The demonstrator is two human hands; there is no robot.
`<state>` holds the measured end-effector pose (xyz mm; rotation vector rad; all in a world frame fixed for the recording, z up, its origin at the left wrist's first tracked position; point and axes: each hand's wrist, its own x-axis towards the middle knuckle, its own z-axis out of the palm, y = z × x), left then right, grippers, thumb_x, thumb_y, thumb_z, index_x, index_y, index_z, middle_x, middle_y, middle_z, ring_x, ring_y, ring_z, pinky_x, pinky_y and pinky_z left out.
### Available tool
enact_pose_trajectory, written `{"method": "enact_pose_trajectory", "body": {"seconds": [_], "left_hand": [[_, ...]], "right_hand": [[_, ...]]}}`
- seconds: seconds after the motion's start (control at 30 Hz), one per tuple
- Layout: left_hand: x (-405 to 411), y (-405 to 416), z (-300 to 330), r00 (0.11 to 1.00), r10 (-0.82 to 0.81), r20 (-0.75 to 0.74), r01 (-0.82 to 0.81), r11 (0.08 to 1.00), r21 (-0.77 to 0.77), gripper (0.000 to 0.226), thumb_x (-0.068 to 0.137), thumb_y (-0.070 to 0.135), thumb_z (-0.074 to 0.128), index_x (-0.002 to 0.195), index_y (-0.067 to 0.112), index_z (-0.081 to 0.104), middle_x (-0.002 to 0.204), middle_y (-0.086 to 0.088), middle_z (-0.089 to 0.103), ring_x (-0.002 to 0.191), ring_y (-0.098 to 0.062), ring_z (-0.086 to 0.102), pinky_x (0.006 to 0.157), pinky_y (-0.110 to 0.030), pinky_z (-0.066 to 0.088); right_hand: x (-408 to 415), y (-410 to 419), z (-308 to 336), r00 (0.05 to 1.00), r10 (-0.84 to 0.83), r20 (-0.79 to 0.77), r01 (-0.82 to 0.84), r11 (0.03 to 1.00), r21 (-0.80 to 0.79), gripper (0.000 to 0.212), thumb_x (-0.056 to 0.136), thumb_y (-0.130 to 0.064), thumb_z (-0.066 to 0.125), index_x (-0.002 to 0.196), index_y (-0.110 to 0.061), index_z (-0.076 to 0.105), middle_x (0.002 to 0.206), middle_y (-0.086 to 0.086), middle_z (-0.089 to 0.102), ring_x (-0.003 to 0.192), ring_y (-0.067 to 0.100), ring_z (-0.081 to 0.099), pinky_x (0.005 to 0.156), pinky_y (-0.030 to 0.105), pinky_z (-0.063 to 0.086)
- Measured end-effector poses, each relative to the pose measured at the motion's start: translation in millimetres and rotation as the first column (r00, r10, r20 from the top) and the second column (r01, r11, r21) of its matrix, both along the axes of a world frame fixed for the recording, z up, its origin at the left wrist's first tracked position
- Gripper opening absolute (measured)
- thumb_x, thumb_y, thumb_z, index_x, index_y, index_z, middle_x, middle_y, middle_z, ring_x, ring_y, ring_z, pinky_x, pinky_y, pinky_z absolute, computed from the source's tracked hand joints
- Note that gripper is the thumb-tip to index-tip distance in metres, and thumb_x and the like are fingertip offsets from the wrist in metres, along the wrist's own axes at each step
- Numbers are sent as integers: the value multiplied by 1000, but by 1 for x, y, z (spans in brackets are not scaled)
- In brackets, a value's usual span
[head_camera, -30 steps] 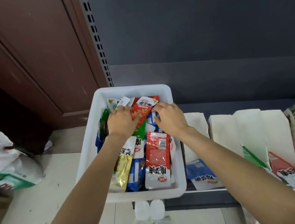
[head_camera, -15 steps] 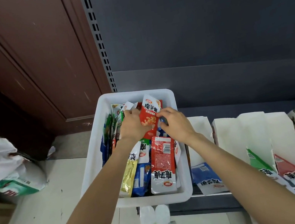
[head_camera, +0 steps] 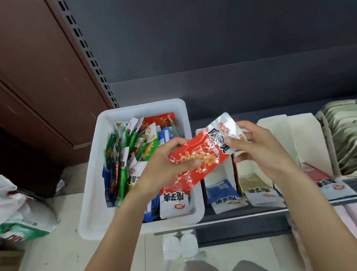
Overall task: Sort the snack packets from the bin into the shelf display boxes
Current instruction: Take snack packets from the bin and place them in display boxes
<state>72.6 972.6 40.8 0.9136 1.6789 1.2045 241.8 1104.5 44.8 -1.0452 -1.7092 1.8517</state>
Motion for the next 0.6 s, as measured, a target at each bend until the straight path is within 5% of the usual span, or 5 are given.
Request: {"method": "enact_pose_trajectory", "body": {"seconds": [0.23,0.37,0.47,0.6], "left_hand": [[92,70,-6,900,-275,-337,327,939,105,15,83,29,70,97,34,66,97,19,68,92,-1,64,78,-20,53],[158,130,-15,750,-167,-640,383,898,214,16,83,23,70,98,28,71,95,13,70,84,-5,62,77,-32,52],[191,161,-23,628,-139,-765,435,879,198,12,85,25,67,95,29,71,91,11,69,85,-10,60,73,-32,50],[203,176,-53,513,-67,-856,393,905,165,11,84,23,68,94,27,72,89,7,71,85,-15,62,80,-32,42]], "right_hand": [[133,22,-12,953,-291,-88,303,929,212,15,86,-14,65,97,-23,67,87,-7,74,71,13,70,57,29,56],[197,36,-15,887,-435,-157,437,679,590,16,90,-17,65,92,-32,69,87,-18,70,82,10,67,73,28,53],[222,49,-26,868,-476,-137,355,406,842,17,89,-5,65,99,-19,70,95,-11,68,86,1,62,78,17,50],[222,59,-59,855,-514,-72,249,284,926,15,90,-6,61,98,-9,73,92,4,72,79,13,66,67,24,52]]}}
